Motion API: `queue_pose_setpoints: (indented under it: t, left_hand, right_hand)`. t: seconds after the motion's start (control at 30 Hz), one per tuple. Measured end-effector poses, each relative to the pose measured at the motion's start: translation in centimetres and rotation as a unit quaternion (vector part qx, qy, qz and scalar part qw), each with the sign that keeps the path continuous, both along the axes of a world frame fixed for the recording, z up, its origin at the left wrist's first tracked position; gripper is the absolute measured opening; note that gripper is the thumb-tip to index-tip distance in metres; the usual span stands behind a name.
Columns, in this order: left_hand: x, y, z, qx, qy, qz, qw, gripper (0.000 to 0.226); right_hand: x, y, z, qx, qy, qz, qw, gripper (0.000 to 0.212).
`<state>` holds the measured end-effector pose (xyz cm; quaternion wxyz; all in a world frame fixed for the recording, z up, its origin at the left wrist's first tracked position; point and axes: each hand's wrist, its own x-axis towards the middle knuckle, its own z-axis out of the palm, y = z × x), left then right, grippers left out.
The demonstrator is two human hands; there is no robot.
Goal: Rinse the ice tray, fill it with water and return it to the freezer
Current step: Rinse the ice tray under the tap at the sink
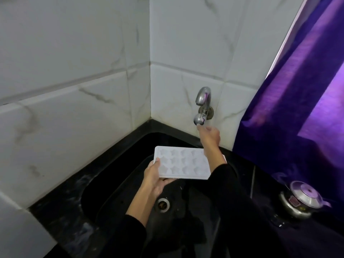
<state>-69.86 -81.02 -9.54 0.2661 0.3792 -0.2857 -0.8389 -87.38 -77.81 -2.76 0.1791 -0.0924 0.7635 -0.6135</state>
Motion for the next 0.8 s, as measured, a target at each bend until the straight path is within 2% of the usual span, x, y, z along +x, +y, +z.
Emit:
queue_pose_setpoints:
  t: [0.1, 0.2, 0.3, 0.4, 0.6, 0.8]
  left_hand:
    - [-1.9, -0.3, 0.0, -0.006, 0.005, -0.001, 1.000, 0.025]
    - [-3.3, -0.5, -0.1, -0.007, 0.011, -0.001, 1.000, 0.021]
    - [-4.3, -0.7, -0.3, -0.006, 0.012, 0.005, 1.000, 0.018]
    - [-5.0, -0.9, -0.4, -0.006, 0.018, 0.006, 1.000, 0.018]
    - [-5.7, -1.3, -0.4, -0.002, 0.036, 0.005, 0.999, 0.016]
    - [-5.8, -1.3, -0.4, -0.003, 0.030, 0.006, 1.000, 0.017]
  right_hand:
    - [-2.1, -2.2, -0.2, -0.024, -0.043, 0.025, 0.998, 0.036]
    - [-3.8, -3.9, -0.5, -0.077, -0.089, 0.035, 0.992, 0.044]
    - [-5.2, -4.8, -0.4, -0.196, -0.206, 0.009, 0.959, 0.046]
    - [-6.1, -4.9, -0.9, -0.248, -0.247, -0.035, 0.936, 0.034]
    - [-6.3, -4.6, -0.6, -0.226, -0.247, -0.094, 0.938, 0.045]
    - [-6.2, -5.1, -0.4, -0.113, -0.134, -0.091, 0.980, 0.039]
